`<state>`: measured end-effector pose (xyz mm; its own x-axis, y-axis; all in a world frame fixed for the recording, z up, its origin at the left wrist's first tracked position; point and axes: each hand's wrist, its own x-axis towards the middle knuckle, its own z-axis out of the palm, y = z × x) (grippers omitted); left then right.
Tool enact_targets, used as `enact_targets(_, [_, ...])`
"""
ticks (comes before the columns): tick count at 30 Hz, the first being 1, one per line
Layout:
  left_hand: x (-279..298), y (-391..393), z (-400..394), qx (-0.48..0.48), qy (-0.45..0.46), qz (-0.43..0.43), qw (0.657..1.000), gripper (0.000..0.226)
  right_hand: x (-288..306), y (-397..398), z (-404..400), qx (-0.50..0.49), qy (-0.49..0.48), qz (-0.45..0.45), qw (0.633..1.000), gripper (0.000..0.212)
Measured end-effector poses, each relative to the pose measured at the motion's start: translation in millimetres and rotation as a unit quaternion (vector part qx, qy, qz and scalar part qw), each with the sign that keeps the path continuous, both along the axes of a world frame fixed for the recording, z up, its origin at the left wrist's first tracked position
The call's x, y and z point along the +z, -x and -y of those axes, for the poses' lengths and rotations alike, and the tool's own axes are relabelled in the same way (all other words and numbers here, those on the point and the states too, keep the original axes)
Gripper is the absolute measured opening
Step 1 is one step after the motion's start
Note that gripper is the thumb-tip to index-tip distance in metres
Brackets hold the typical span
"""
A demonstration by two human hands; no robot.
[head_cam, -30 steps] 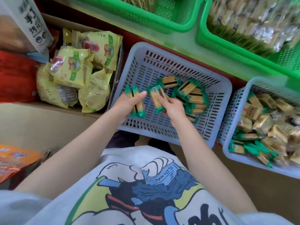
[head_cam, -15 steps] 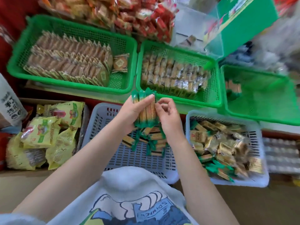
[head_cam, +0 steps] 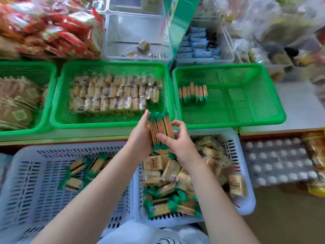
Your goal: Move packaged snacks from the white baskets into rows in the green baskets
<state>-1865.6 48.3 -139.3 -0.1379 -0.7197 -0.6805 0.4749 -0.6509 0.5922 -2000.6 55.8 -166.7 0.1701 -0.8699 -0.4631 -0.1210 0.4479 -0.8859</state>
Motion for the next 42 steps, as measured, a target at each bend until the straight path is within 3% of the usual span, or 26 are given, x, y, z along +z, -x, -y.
enact_targets(6, [-13.3, 103.2, 53.3, 0.010, -0.035, 0.001, 0.999, 0.058, 0.7, 105.3, 38.2, -0.045, -0.018, 0.013, 0.999, 0.066])
enact_targets(8, [-18.3, 125.8, 67.4, 0.000, -0.031, 0.003, 1.000, 0.055, 1.1, 126.2, 50.8, -0.054, -0.032, 0.025, 0.998, 0.059])
enact_targets(10, [-23.3, 139.9, 76.4, -0.025, 0.008, 0.090, 0.996, 0.050, 0.3, 139.1, 64.6, -0.071, -0.036, 0.027, 0.996, 0.053])
enact_targets(11, [-27.7, 139.9, 79.8, -0.055, 0.053, 0.198, 0.977, 0.048, -2.5, 143.6, 73.0, -0.080, -0.035, 0.023, 0.996, 0.051])
enact_targets(12, [-33.5, 135.7, 81.6, -0.089, 0.108, 0.335, 0.932, 0.048, -4.5, 146.2, 82.2, -0.093, -0.036, 0.024, 0.995, 0.049])
enact_targets(14, [-54.1, 120.8, 81.3, -0.149, 0.178, 0.548, 0.804, 0.060, -7.7, 150.3, 104.2, -0.114, -0.044, 0.021, 0.992, 0.047])
enact_targets(17, [-86.7, 103.0, 76.1, -0.272, 0.148, 0.645, 0.699, 0.087, -22.1, 155.7, 143.5, -0.064, -0.077, -0.043, 0.994, 0.053])
enact_targets(20, [-101.0, 101.8, 73.6, -0.338, 0.142, 0.675, 0.640, 0.101, -38.6, 150.5, 178.2, 0.049, -0.133, -0.130, 0.981, 0.065])
enact_targets(24, [-108.9, 96.2, 73.4, -0.333, 0.157, 0.679, 0.635, 0.105, -63.5, 123.2, 200.1, 0.125, -0.144, -0.213, 0.958, 0.077])
enact_targets(29, [-107.8, 95.9, 73.7, -0.343, 0.152, 0.682, 0.627, 0.105, -92.6, 99.1, 198.5, 0.121, -0.146, -0.255, 0.948, 0.104])
enact_targets(34, [-110.5, 96.8, 73.5, -0.345, 0.152, 0.679, 0.630, 0.105, -95.0, 98.9, 203.3, 0.180, -0.097, -0.401, 0.893, 0.101])
enact_targets(39, [-109.8, 95.8, 73.2, -0.351, 0.157, 0.679, 0.626, 0.105, -92.2, 92.2, 196.2, 0.212, -0.083, -0.411, 0.883, 0.112])
enact_targets(42, [-107.1, 94.9, 74.9, -0.356, 0.155, 0.676, 0.626, 0.105, -94.3, 86.3, 192.7, 0.158, -0.068, -0.415, 0.893, 0.100])
